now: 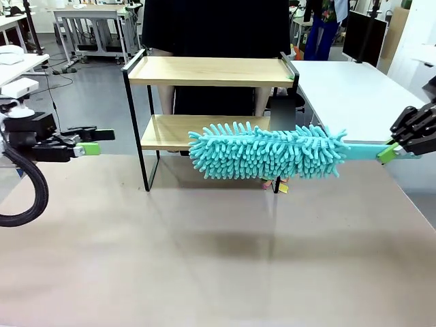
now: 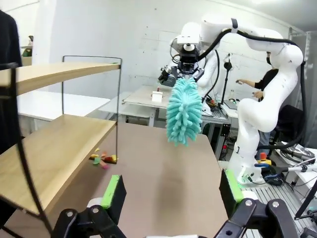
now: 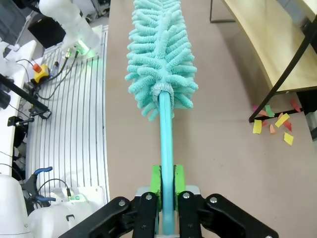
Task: Clean the shelf.
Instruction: Hand the Duster back to the human.
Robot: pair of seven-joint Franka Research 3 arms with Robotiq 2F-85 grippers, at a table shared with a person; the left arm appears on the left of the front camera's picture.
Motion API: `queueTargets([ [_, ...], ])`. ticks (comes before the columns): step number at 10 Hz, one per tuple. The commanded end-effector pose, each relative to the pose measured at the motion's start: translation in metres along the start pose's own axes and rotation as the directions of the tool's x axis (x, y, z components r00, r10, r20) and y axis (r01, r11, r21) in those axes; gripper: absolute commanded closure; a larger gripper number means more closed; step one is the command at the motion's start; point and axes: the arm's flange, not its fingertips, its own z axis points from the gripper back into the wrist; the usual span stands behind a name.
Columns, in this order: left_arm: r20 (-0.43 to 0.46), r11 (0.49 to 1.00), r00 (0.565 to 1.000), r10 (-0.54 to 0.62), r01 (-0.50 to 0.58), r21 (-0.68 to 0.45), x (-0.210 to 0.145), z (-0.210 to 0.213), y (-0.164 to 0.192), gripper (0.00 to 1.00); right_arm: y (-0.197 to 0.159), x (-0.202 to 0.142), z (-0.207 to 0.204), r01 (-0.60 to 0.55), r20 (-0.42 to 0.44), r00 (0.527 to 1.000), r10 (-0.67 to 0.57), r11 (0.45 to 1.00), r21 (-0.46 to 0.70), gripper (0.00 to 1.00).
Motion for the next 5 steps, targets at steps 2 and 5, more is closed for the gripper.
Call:
queueTargets([
  [2, -0.044, 0.994, 0.994, -0.101, 0.102, 0.035, 0.013, -0.046, -0.026, 0.00, 0.000, 0.001, 0.001, -0.017, 0.031, 0.999, 0.017, 1.000, 0.007, 0.87],
  [5, -0.050, 0.987, 0.988, -0.143, 0.146, 0.062, 0.014, -0.096, -0.039, 0.00, 0.000, 0.001, 0.001, -0.017, 0.031, 0.999, 0.017, 1.000, 0.007, 0.87],
])
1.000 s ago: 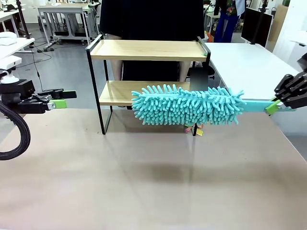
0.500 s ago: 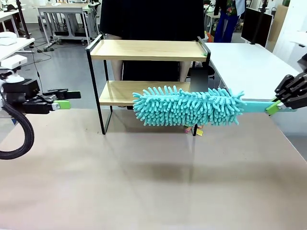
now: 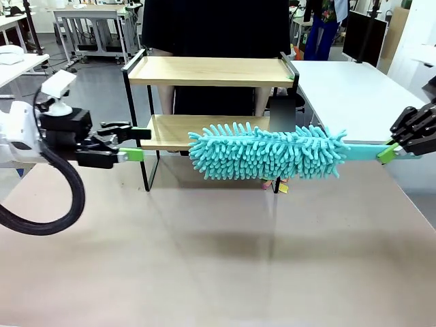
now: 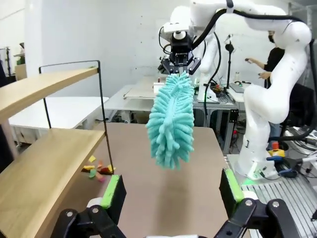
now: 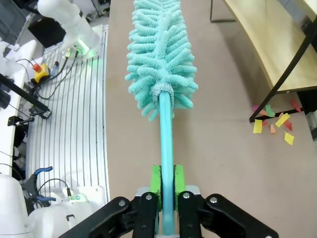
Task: Clean the shelf.
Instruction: Hand the Duster back to the human.
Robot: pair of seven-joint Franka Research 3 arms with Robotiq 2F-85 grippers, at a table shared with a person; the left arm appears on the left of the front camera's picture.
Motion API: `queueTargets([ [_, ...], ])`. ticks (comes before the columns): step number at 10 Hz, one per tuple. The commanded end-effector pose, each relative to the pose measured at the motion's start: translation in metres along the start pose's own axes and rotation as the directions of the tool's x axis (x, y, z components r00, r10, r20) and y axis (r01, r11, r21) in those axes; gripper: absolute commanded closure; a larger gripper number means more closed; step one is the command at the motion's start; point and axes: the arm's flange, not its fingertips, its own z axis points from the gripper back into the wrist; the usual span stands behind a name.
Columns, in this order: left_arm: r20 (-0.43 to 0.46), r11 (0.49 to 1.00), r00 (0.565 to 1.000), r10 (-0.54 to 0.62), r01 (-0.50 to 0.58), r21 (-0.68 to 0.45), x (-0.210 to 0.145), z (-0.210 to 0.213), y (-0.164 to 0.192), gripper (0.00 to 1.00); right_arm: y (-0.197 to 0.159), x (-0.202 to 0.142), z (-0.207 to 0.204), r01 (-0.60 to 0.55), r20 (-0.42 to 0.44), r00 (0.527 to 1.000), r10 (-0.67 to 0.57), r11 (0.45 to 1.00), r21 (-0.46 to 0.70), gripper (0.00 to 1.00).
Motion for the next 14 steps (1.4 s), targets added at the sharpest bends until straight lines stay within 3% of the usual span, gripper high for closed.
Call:
queueTargets([
  [1, 0.019, 0.997, 0.998, -0.062, 0.061, 0.051, 0.002, -0.032, -0.011, 0.00, 0.000, 0.001, 0.002, -0.017, 0.033, 0.999, 0.017, 1.000, 0.006, 0.87],
  [7, 0.056, 0.999, 0.998, 0.022, -0.024, 0.035, -0.014, -0.083, 0.004, 0.00, 0.000, 0.001, 0.002, -0.017, 0.033, 0.999, 0.017, 1.000, 0.006, 0.87],
  [14, 0.067, 0.994, 0.997, 0.032, -0.025, -0.105, -0.021, -0.122, 0.017, 0.00, 0.000, 0.001, 0.002, -0.017, 0.033, 0.999, 0.017, 1.000, 0.006, 0.87],
])
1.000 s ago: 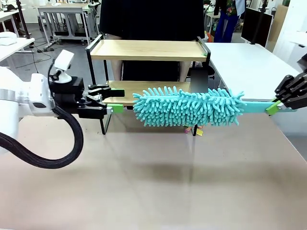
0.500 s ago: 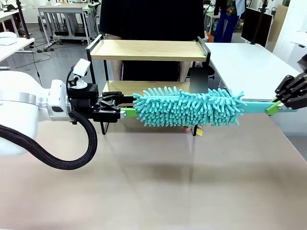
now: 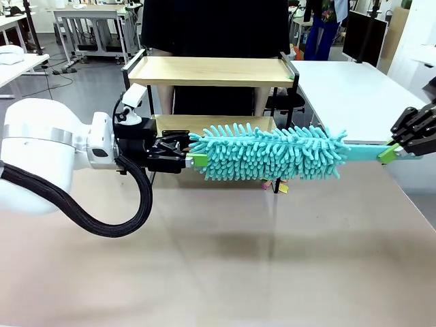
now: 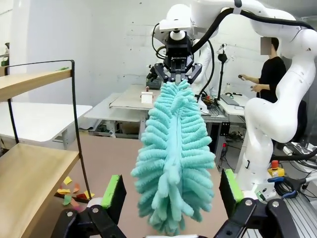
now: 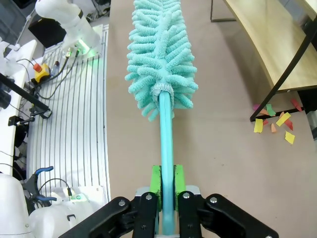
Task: Clean the shelf.
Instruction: Hand the Duster back to the human.
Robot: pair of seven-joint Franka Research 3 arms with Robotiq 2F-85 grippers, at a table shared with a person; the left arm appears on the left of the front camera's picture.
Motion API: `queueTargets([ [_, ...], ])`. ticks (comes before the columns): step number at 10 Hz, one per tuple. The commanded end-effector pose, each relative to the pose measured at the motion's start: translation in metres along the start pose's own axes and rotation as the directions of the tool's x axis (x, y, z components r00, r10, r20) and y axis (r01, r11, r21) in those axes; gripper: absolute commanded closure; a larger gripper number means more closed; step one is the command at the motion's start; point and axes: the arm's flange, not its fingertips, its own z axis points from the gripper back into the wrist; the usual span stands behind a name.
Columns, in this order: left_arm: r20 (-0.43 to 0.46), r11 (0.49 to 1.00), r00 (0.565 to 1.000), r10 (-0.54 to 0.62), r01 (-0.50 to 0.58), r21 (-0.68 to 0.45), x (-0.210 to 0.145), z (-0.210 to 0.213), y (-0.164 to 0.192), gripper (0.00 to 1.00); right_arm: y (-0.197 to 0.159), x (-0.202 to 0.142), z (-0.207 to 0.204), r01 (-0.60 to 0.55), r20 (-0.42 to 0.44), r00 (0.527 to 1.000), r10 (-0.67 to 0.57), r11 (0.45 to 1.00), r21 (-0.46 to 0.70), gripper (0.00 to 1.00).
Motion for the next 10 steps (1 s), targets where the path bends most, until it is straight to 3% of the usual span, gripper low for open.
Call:
queueTargets([
  [1, 0.007, 0.999, 1.000, -0.022, 0.022, -0.047, -0.004, -0.010, 0.005, 0.00, 0.000, 0.001, 0.001, -0.020, 0.034, 0.999, 0.020, 1.000, 0.004, 0.87],
  [7, 0.025, 0.997, 1.000, 0.004, -0.002, -0.080, -0.011, -0.027, 0.006, 0.00, 0.000, 0.001, 0.001, -0.020, 0.034, 0.999, 0.020, 1.000, 0.004, 0.87],
  [8, 0.021, 0.997, 1.000, 0.002, 0.000, -0.082, -0.011, -0.027, 0.005, 0.59, 0.000, 0.001, 0.001, -0.020, 0.034, 0.999, 0.020, 1.000, 0.004, 0.87],
  [9, 0.028, 0.996, 1.000, 0.002, 0.000, -0.088, -0.009, -0.027, 0.004, 0.59, 0.000, 0.001, 0.001, -0.020, 0.034, 0.999, 0.020, 1.000, 0.004, 0.87],
  [10, 0.035, 0.995, 0.999, 0.005, -0.001, -0.100, -0.010, -0.026, 0.004, 1.00, 0.000, 0.001, 0.001, -0.020, 0.034, 0.999, 0.020, 1.000, 0.004, 0.87],
])
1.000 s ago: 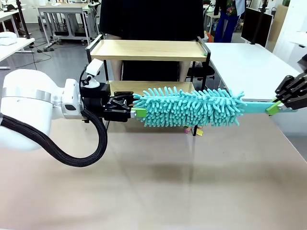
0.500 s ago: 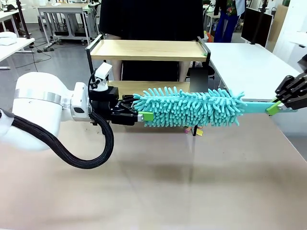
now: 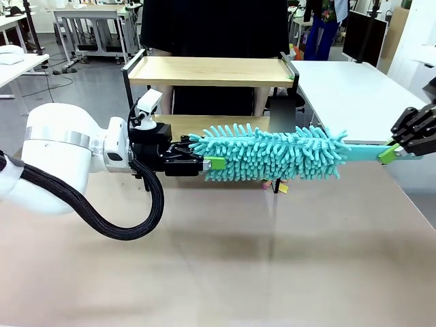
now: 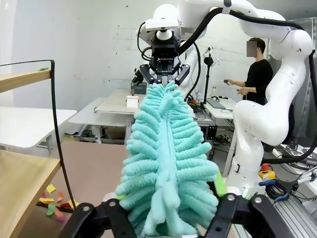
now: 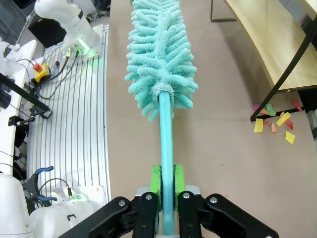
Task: Clean the shelf.
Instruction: Hand the Duster back to the human.
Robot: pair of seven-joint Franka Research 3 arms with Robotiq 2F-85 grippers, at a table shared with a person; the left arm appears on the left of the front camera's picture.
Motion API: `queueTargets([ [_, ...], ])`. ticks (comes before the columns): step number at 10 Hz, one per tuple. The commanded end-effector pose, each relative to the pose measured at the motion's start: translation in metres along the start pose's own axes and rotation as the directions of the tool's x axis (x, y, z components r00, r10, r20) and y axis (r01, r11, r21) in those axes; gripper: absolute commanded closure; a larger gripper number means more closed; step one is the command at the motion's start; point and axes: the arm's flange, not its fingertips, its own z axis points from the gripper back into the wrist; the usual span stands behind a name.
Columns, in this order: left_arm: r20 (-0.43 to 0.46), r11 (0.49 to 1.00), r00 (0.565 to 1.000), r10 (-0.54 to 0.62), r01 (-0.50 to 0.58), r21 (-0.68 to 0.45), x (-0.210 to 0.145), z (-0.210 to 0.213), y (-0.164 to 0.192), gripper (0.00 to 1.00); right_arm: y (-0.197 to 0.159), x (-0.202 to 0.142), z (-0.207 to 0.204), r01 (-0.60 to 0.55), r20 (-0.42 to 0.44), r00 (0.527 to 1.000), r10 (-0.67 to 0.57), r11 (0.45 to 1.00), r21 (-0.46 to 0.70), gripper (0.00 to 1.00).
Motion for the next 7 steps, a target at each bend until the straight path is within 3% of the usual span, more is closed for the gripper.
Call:
queueTargets([
  [1, 0.010, 1.000, 1.000, 0.000, 0.000, -0.025, -0.0005, -0.0011, 0.0014, 0.64, -0.0004, 0.0015, 0.0013, -0.021, 0.034, 0.999, 0.021, 1.000, 0.003, 0.87],
  [2, 0.013, 1.000, 1.000, 0.004, -0.003, -0.028, -0.0002, -0.0013, 0.0020, 1.00, -0.0004, 0.0015, 0.0013, -0.021, 0.034, 0.999, 0.021, 1.000, 0.003, 0.87],
  [7, 0.020, 1.000, 1.000, 0.018, -0.017, -0.024, 0.0011, 0.0084, -0.0007, 1.00, -0.0004, 0.0015, 0.0013, -0.021, 0.034, 0.999, 0.021, 1.000, 0.003, 0.87],
])
